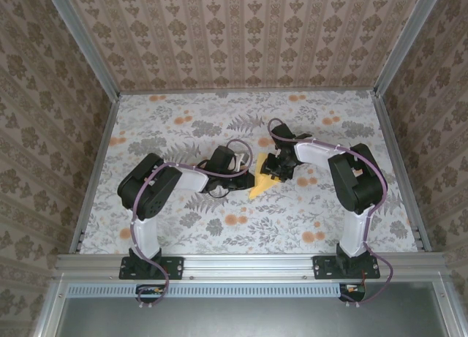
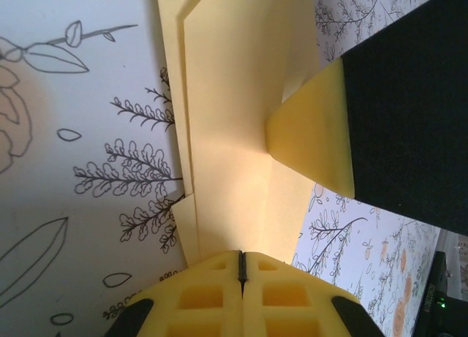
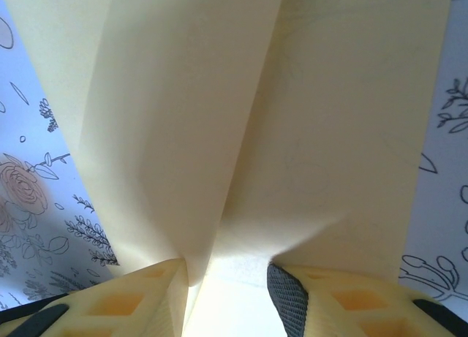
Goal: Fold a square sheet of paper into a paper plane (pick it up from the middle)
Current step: Fourth fold the wing at the center of the table.
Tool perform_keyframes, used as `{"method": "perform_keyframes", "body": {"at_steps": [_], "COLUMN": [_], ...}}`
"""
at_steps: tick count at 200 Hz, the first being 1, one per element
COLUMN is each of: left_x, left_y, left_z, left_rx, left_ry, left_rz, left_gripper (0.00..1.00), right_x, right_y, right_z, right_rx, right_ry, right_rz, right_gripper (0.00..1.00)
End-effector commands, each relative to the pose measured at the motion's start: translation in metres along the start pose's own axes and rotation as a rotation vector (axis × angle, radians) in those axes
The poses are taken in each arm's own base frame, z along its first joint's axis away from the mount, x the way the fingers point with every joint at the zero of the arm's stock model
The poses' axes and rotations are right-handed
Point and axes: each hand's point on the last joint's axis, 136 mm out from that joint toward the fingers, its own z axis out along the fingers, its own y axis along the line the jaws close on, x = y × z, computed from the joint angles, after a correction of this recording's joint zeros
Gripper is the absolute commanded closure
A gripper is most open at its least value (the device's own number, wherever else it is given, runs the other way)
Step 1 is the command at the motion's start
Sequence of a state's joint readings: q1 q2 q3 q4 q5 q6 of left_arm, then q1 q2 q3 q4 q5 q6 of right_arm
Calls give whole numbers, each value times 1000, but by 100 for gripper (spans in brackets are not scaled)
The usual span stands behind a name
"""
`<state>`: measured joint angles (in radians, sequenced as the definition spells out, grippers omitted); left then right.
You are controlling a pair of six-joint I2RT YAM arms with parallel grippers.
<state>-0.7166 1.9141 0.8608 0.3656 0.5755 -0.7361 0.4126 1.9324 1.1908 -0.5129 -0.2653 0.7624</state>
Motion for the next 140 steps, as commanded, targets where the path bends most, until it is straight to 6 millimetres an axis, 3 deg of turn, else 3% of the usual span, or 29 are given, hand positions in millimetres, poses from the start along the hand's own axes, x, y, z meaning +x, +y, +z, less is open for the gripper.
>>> {"method": "perform_keyframes", "body": {"at_steps": [1,88,117,140], "left_x": [6,19,27,38], "left_y": [11,22,27,33], "left_z": [3,5,7,8], "left_rx": [-44,-93,-116,-153], "left_ry": [32,93,136,187], "left_rz": [-1,-20,-23,-26], "left_gripper": [97,99,100,100], "right_x": [45,45,38,28], "right_y": [-87,-78,-61,-38], "right_z": [52,50,34,11], "right_rx": [320,295,235,159], "right_ry": [150,150,121,78], "right_rz": [46,43,36,19], "right_gripper": [56,55,55,55]}}
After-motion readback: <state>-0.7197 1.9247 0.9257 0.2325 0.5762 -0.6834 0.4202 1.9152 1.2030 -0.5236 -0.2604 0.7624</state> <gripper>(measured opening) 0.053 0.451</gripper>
